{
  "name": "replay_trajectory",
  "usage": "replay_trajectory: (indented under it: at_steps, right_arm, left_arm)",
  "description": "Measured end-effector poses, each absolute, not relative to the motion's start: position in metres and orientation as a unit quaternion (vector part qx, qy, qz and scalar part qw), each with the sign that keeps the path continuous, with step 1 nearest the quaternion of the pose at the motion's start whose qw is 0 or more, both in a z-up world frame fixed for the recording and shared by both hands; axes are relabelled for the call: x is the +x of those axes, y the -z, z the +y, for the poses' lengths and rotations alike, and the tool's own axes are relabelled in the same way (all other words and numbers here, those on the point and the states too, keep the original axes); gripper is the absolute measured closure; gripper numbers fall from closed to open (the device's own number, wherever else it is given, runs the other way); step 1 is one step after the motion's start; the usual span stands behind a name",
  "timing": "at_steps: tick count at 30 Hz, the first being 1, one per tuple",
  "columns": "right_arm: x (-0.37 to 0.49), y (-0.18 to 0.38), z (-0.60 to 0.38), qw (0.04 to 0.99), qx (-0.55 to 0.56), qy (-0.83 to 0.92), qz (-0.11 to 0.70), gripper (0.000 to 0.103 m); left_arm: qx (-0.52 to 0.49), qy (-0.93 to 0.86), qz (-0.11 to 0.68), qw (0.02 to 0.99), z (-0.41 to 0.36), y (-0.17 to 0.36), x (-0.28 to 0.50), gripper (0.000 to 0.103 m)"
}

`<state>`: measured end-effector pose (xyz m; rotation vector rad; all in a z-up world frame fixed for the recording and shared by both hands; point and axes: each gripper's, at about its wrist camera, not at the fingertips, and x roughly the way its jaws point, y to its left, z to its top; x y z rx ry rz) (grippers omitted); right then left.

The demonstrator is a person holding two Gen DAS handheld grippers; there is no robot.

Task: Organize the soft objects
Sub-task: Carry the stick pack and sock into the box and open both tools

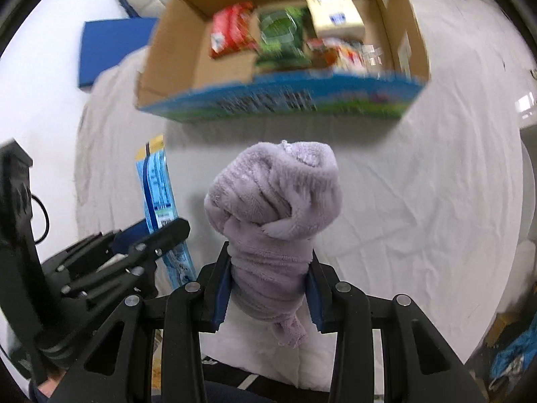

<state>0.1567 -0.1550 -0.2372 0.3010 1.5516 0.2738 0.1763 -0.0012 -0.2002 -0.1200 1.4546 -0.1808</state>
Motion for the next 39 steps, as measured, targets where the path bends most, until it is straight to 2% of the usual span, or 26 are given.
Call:
replay_trajectory:
  at_steps: [7,13,18,25,36,39]
  right_arm:
    - [0.200,0.182,-0.158,0.731,0.148,-0.134,0.652,0.063]
    - [0.251,0.168,-0.161,0.746,0.155,-0.119,0.636,0.063]
    - [0.289,0.189,-0.160,0.748,0.148,-0.089,0.641,0.063]
    - [0.332,0.255,-0.161,0.718,0.158,-0.055,0.675,0.063]
    - [0.355,0.313,-0.161,0.683,0.176,-0.053,0.707,0.061]
    - [0.356,0.324,-0.161,0.671,0.162,-0.050,0.722,0.056]
  left_arm:
    - [-0.045,0.104,0.615,0.781,-0.002,0.153,0.233,0.078]
    - [-0.021,0.100,0.604,0.791,0.007,0.139,0.292,0.078]
    - [-0.005,0.100,0.636,0.765,0.006,0.168,0.341,0.078]
    - [-0.001,0.086,0.688,0.721,0.002,0.230,0.387,0.078]
    - [-0.043,0.077,0.754,0.651,0.007,0.305,0.401,0.077]
    - [-0.037,0.078,0.755,0.650,0.007,0.308,0.398,0.077]
